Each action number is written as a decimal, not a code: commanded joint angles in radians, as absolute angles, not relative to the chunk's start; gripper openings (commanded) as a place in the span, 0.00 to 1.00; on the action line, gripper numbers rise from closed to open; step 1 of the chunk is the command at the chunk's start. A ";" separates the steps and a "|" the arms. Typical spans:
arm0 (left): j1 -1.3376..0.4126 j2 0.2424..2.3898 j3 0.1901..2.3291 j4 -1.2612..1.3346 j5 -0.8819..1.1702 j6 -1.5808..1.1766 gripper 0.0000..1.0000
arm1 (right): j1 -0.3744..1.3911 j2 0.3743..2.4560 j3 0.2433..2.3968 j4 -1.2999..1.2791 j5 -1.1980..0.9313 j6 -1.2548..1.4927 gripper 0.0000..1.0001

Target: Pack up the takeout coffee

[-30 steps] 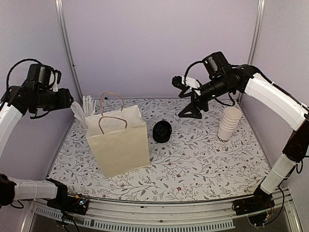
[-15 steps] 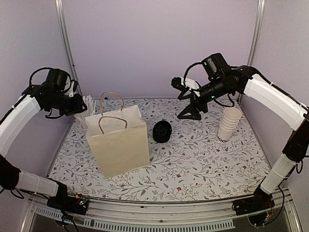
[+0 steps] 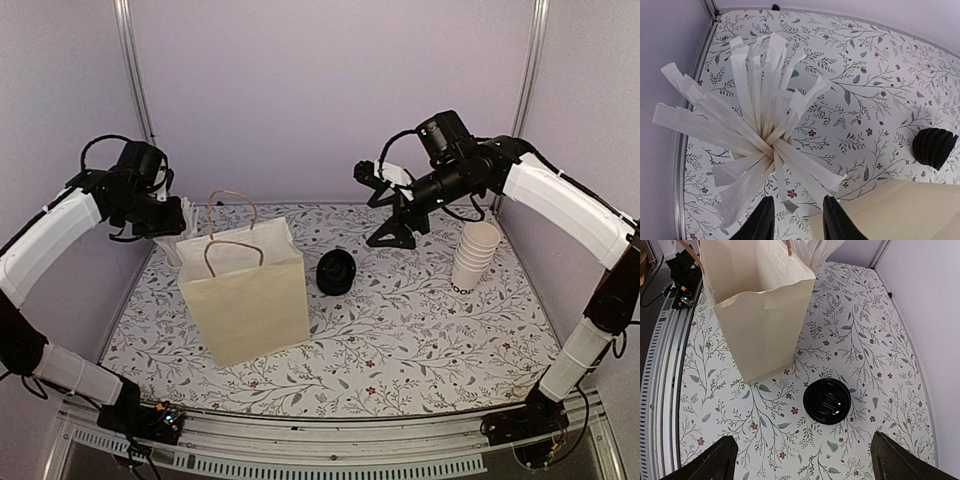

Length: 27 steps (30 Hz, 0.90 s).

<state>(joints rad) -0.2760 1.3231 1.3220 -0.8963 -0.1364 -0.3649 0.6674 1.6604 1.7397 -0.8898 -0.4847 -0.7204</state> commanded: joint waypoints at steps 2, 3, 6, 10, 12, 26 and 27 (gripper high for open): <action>-0.311 1.363 1.372 -0.891 -0.222 -0.339 0.33 | 0.670 1.681 1.767 -0.898 -0.499 -0.711 0.96; -0.314 1.369 1.374 -0.889 -0.223 -0.336 0.32 | 0.671 1.682 1.768 -0.899 -0.499 -0.711 0.96; -0.321 1.382 1.381 -0.889 -0.223 -0.331 0.26 | 0.670 1.679 1.769 -0.903 -0.496 -0.712 0.96; -0.332 1.385 1.394 -0.902 -0.238 -0.331 0.24 | 0.670 1.674 1.763 -0.902 -0.494 -0.710 0.96; -0.340 1.387 1.397 -0.915 -0.256 -0.333 0.25 | 0.670 1.672 1.760 -0.903 -0.495 -0.712 0.96; -0.342 1.394 1.371 -0.925 -0.295 -0.315 0.18 | 0.670 1.686 1.779 -0.915 -0.503 -0.712 0.96; -0.343 1.396 1.370 -0.924 -0.295 -0.312 0.17 | 0.670 1.685 1.779 -0.916 -0.503 -0.712 0.96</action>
<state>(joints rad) -0.3336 1.3880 1.3701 -0.9115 -0.2794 -0.3264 0.6674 1.6714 1.7439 -0.8993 -0.4854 -0.7204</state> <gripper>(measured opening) 0.187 0.956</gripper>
